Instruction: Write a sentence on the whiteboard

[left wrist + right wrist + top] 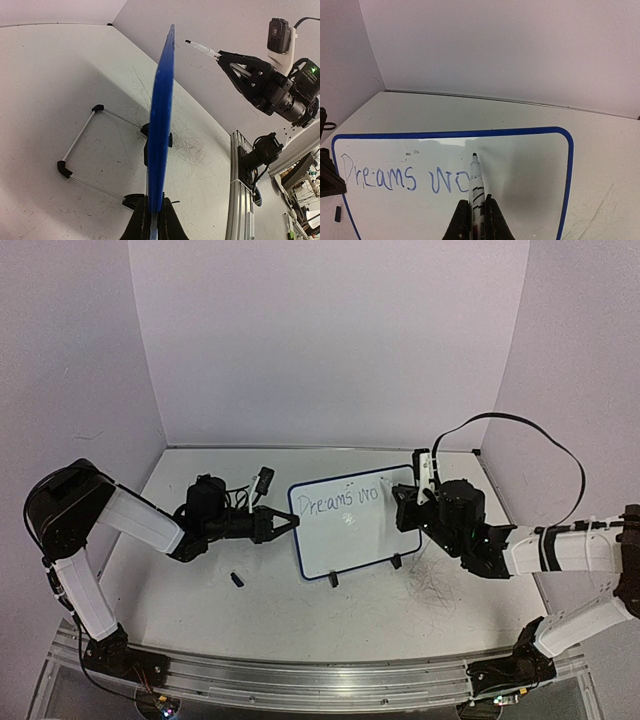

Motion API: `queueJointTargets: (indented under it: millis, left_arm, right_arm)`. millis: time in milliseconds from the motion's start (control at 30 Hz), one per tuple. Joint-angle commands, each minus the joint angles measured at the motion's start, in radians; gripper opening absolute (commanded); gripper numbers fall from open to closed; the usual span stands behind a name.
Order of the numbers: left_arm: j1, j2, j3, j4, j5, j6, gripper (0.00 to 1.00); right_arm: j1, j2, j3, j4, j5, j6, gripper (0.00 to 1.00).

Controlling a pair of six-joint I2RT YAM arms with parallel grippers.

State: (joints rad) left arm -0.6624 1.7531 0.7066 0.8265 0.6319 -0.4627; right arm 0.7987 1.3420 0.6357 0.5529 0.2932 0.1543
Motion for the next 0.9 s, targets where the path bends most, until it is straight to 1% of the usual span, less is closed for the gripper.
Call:
queueJointTargets:
  millis: [0, 633, 867]
  left_arm:
    - [-0.013, -0.03, 0.028, -0.032, 0.014, 0.022, 0.0]
    - [-0.013, -0.022, 0.039, -0.041, 0.016, 0.03, 0.0]
    - [-0.013, -0.026, 0.035, -0.046, 0.015, 0.033, 0.0]
  right_arm:
    - [-0.005, 0.02, 0.012, 0.019, -0.007, -0.006, 0.0]
    - [-0.004, 0.054, 0.022, 0.013, -0.018, -0.018, 0.0]
    - [-0.004, 0.061, 0.021, 0.01, 0.006, -0.01, 0.0]
